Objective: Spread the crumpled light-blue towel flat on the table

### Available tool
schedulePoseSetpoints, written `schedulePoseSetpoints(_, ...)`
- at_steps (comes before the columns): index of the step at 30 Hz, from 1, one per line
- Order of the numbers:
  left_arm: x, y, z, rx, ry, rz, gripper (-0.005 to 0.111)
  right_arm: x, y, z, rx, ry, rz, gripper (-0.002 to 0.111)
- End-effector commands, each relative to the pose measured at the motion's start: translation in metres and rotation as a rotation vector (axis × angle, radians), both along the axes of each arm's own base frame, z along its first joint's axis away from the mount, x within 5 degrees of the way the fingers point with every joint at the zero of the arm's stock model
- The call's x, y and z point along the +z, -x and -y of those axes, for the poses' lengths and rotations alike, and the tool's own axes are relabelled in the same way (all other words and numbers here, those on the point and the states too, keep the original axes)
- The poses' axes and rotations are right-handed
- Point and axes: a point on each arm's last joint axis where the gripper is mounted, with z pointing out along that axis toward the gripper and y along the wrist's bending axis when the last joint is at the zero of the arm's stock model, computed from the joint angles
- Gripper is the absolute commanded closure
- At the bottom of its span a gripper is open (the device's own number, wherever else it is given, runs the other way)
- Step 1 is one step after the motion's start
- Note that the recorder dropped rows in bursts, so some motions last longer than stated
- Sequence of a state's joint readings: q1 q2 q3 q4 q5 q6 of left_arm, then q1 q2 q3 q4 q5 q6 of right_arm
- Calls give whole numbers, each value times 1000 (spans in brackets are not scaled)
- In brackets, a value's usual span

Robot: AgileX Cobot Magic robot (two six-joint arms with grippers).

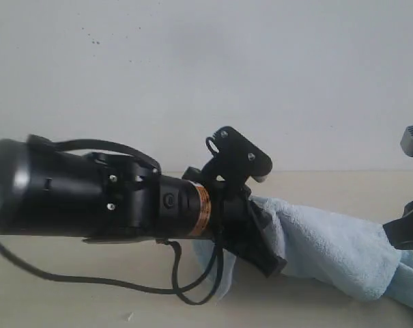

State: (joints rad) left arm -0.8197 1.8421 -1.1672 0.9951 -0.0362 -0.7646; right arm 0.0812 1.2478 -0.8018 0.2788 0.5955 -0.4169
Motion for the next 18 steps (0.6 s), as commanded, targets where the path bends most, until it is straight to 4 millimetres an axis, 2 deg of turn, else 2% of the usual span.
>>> schedulePoseSetpoints(1,41,42,-13,-5,44,32,103,0,-1,0,-2,-3,6,66)
schedulePoseSetpoints(5,87,78,-27,-12,94,109,103,0,-1,-1,1,-15,7,66)
schedulePoseSetpoints(8,108,84,-39,3,111,161,103,0,-1,-1,-1,-21,10,66)
schedulePoseSetpoints(10,110,75,-48,49,70,185,103,0,-1,-1,-3,-25,10,66)
schedulePoseSetpoints(12,98,57,-54,90,10,188,103,0,-1,-2,4,-31,12,66)
schedulePoseSetpoints(15,65,20,-60,121,-56,152,103,1,-1,-3,7,-42,13,66)
schedulePoseSetpoints(18,26,-31,-73,250,-104,59,103,0,0,-4,19,-40,5,66)
